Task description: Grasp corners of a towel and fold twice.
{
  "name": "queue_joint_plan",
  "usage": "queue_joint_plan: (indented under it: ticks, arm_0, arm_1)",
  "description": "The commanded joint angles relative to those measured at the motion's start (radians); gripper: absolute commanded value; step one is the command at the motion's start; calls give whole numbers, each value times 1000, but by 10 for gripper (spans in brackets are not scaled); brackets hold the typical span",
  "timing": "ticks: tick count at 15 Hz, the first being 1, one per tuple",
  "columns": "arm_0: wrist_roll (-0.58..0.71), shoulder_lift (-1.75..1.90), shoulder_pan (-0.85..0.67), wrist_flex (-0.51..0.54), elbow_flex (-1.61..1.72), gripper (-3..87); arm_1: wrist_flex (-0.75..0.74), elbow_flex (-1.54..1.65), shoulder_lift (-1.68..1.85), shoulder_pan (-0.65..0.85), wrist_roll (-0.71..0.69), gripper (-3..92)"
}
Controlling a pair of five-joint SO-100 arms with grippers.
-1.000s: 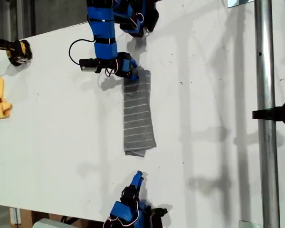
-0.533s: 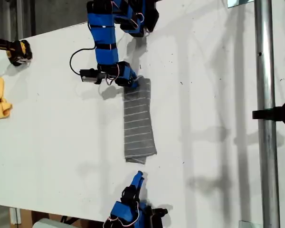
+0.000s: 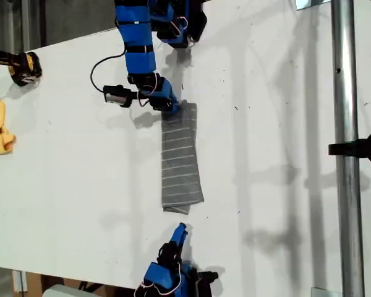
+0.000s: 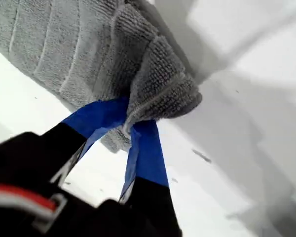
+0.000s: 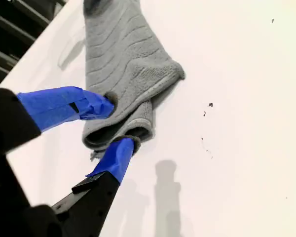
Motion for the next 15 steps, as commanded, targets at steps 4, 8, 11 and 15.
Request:
queue_joint_plan:
  ticks: [4, 8, 11, 15]
  arm_0:
    - [20, 5, -14, 2, -44, 129]
    - [15, 5, -6, 5, -46, 138]
    - [11, 5, -2, 6, -46, 140]
    - [-6, 5, 18, 12, -49, 142]
  arm_1:
    - [383, 229, 775, 52, 28, -2]
    - [328, 210, 588, 32, 41, 310]
    - [431, -8, 229, -38, 100, 283]
    - [592, -101, 69, -60, 218, 282]
